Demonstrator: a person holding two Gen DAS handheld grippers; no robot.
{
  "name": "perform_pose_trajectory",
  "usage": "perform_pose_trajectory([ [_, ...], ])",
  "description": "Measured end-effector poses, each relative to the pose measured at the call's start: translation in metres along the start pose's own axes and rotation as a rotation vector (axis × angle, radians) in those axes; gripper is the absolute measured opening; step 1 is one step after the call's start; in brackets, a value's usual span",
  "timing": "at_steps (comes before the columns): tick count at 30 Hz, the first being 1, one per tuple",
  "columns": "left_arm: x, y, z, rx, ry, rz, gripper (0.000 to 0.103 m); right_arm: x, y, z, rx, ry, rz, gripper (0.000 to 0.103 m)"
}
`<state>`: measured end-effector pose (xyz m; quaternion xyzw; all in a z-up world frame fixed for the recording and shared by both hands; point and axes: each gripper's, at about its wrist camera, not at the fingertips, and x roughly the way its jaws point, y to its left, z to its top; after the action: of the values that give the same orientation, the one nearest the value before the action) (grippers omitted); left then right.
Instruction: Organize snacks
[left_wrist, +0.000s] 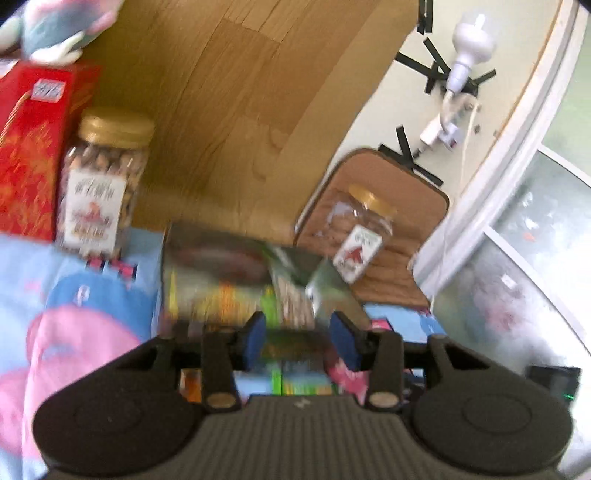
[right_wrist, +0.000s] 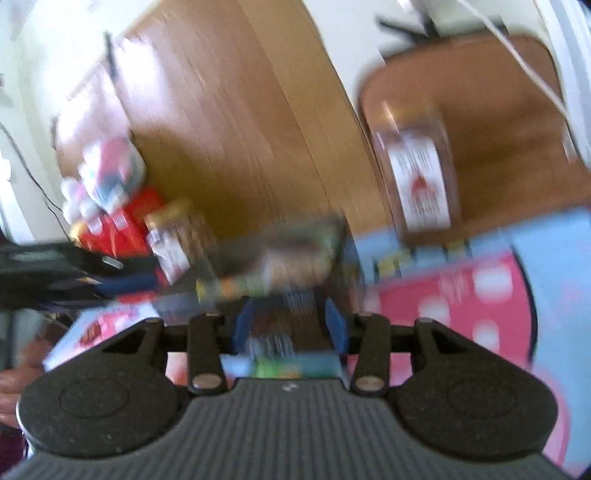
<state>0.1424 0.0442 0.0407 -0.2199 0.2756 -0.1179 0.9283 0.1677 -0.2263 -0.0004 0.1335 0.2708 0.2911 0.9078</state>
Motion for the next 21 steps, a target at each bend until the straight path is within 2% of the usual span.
perform_pose_trajectory([
  [3,-0.010,0.009,-0.025,-0.039,0.039,0.016,0.040,0.023,0.002,-0.021,0.021,0.111,-0.022,0.053],
  [4,-0.012,0.012,-0.032,-0.049,0.052,0.021,0.040,0.033,0.004,-0.025,0.020,0.145,-0.010,0.061],
  [7,-0.023,0.022,-0.049,-0.064,0.088,0.040,0.040,0.045,0.016,-0.026,-0.042,0.126,-0.048,0.067],
  [8,-0.028,0.025,-0.053,-0.067,0.089,0.044,0.040,0.048,0.022,-0.026,-0.078,0.134,-0.056,0.064],
  [9,-0.035,0.029,-0.056,-0.071,0.085,0.050,0.040,0.049,0.026,-0.027,-0.108,0.139,-0.063,0.052],
  [12,-0.051,0.039,-0.062,-0.097,0.073,0.064,0.040,0.039,0.027,-0.031,-0.054,0.191,0.018,0.043],
  [17,-0.061,0.039,-0.072,-0.093,0.079,0.036,0.040,0.002,0.050,-0.057,-0.103,0.261,0.145,0.044],
  [21,-0.063,0.040,-0.073,-0.084,0.071,0.058,0.040,-0.022,0.055,-0.052,-0.121,0.170,0.122,0.046],
])
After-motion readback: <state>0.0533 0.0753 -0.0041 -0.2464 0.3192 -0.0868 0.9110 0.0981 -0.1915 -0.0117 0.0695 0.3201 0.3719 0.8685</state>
